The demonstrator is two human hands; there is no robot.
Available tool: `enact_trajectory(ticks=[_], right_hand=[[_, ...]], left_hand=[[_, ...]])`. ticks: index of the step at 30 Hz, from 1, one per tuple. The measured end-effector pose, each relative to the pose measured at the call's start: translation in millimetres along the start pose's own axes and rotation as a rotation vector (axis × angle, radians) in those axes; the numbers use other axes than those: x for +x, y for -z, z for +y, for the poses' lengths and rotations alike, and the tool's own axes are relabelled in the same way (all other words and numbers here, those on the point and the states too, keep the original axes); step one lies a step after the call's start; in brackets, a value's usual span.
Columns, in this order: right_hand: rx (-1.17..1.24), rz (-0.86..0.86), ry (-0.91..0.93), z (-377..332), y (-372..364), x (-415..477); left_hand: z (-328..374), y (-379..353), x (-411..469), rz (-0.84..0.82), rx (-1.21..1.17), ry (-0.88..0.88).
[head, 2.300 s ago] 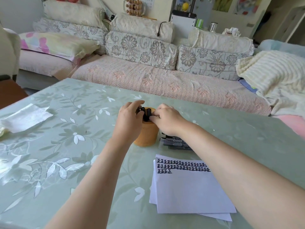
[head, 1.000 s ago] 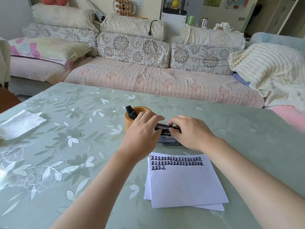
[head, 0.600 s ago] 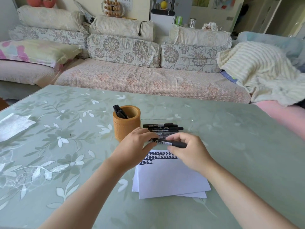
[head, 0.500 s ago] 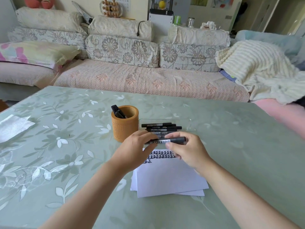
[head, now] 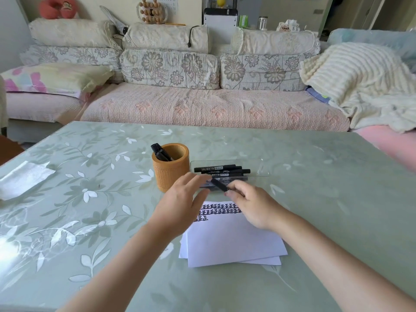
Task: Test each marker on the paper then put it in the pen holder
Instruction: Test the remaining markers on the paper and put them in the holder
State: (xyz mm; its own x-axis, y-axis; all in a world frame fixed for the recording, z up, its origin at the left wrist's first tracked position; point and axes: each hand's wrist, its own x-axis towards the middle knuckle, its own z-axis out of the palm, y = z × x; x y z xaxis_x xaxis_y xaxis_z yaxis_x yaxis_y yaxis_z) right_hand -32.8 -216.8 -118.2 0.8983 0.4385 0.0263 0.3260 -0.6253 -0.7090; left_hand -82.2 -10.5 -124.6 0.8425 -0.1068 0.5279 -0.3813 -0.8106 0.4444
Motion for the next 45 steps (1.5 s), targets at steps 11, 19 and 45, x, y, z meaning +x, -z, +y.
enact_trajectory(ticks=[11,19,45], right_hand=[[-0.280,-0.183,0.109,-8,2,-10],[-0.628,0.117,0.520,-2,-7,-7],[-0.238,-0.033,0.165,0,-15,-3]], left_hand=[[-12,-3,-9,-0.186,0.171,-0.229],[-14,6,-8,-0.311,0.085,-0.062],[-73,22,-39,-0.159,0.292,0.156]])
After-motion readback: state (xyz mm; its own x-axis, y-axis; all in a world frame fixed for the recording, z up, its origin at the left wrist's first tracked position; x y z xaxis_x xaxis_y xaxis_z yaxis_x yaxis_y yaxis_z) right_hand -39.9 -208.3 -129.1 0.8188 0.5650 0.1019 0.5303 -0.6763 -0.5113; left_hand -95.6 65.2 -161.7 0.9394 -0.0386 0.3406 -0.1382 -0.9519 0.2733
